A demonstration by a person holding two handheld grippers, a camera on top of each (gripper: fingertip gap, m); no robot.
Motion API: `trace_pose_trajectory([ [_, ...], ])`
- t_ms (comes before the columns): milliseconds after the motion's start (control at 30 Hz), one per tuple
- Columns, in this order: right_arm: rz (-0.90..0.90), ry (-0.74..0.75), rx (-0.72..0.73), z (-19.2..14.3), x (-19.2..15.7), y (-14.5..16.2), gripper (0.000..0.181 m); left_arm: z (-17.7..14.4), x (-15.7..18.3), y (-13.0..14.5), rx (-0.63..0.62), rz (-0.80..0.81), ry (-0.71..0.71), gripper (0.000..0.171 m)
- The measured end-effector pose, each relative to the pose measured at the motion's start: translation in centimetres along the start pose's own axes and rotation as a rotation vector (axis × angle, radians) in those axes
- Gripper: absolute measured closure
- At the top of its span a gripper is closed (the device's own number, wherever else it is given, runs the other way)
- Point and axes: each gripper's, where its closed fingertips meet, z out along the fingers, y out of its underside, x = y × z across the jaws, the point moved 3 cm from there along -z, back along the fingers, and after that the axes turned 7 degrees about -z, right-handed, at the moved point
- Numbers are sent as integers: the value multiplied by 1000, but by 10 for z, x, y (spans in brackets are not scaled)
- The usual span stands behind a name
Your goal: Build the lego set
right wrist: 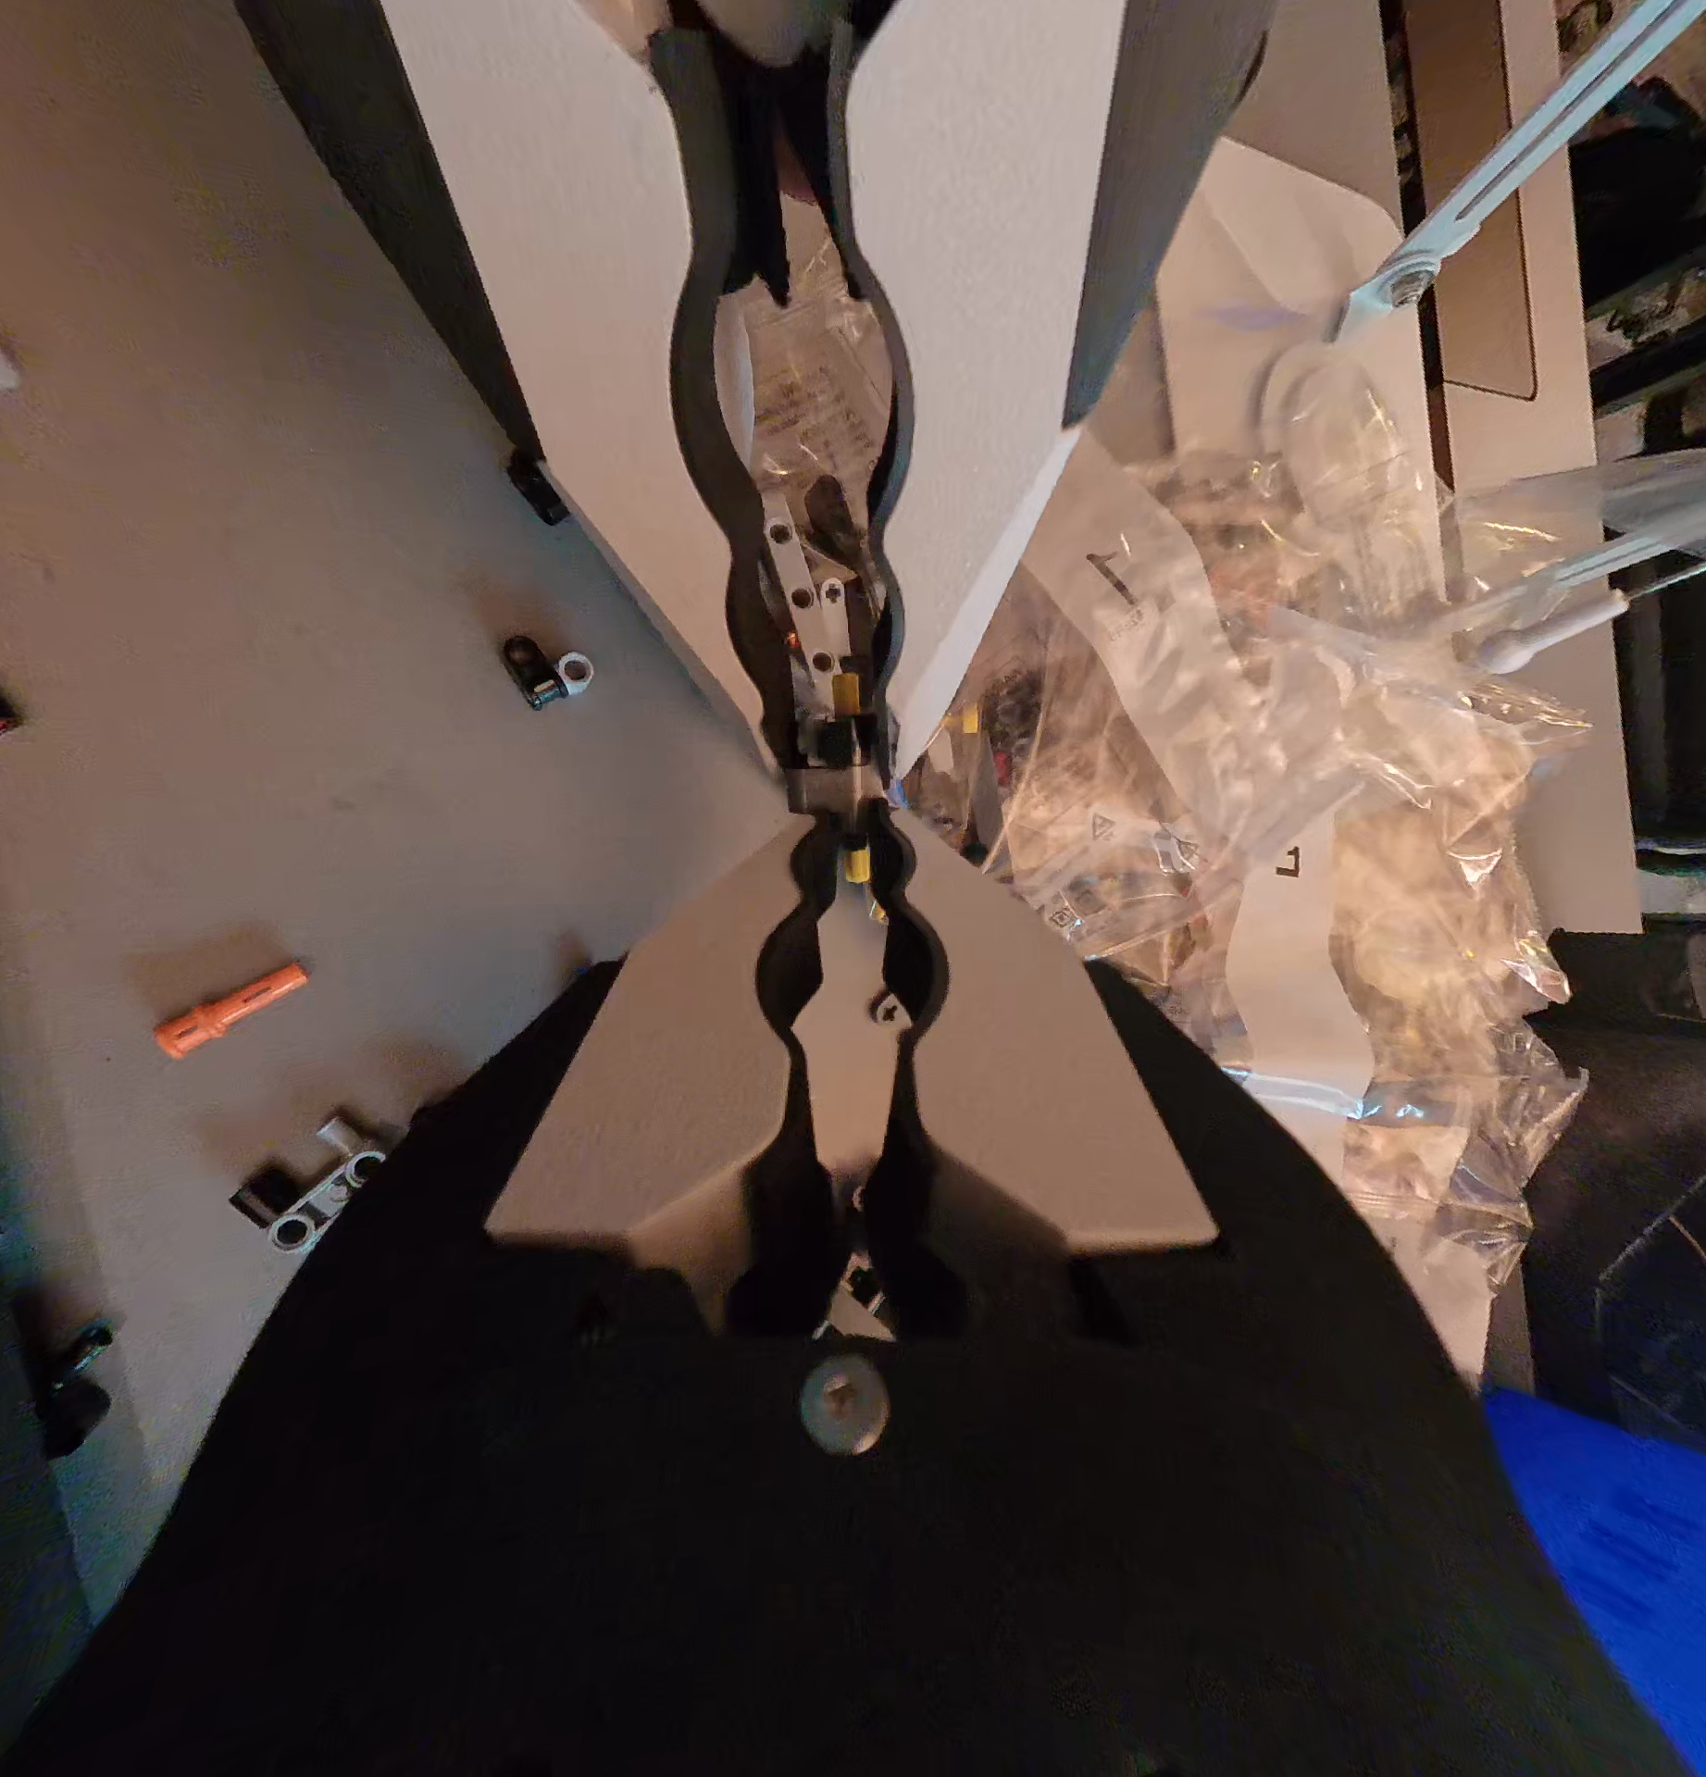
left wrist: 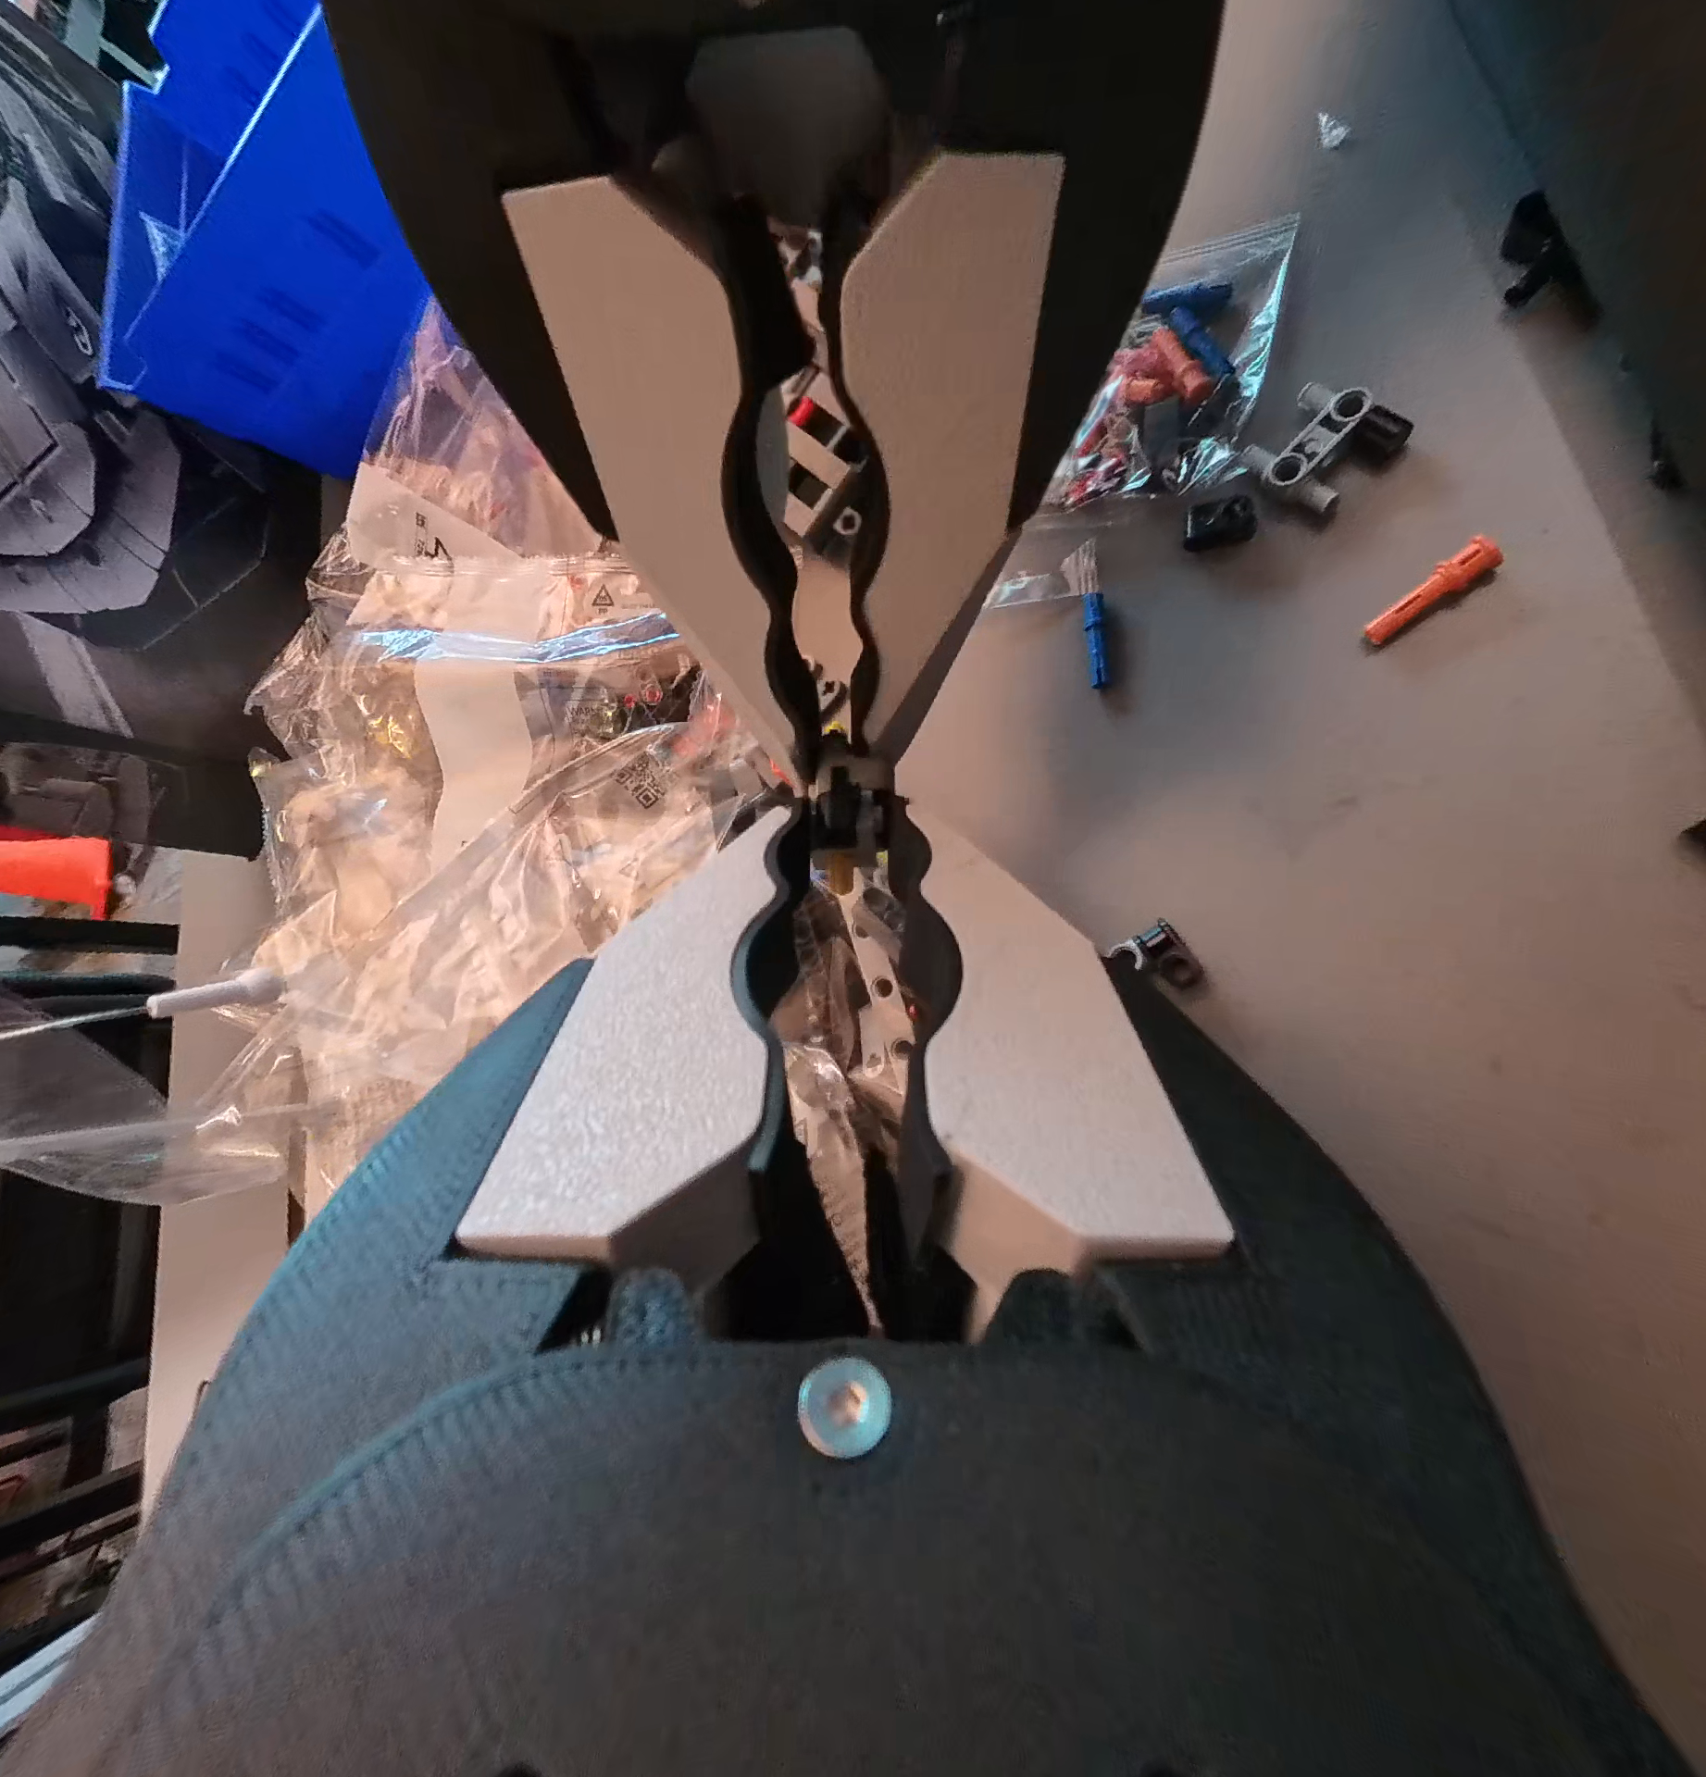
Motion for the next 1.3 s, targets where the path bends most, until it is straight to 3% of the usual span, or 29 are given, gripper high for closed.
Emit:
trace_pose_trajectory([
  [467,4,-3,99,-14,2,-6,180,-16,-3,-5,86,-43,32,158],
  [1233,62,-142,301,-32,0,-10,180,-29,-1,-12,229,-167,164,158],
  [1300,50,-96,178,-28,7,16,181,-35,-11,3,171,-179,107,158],
])
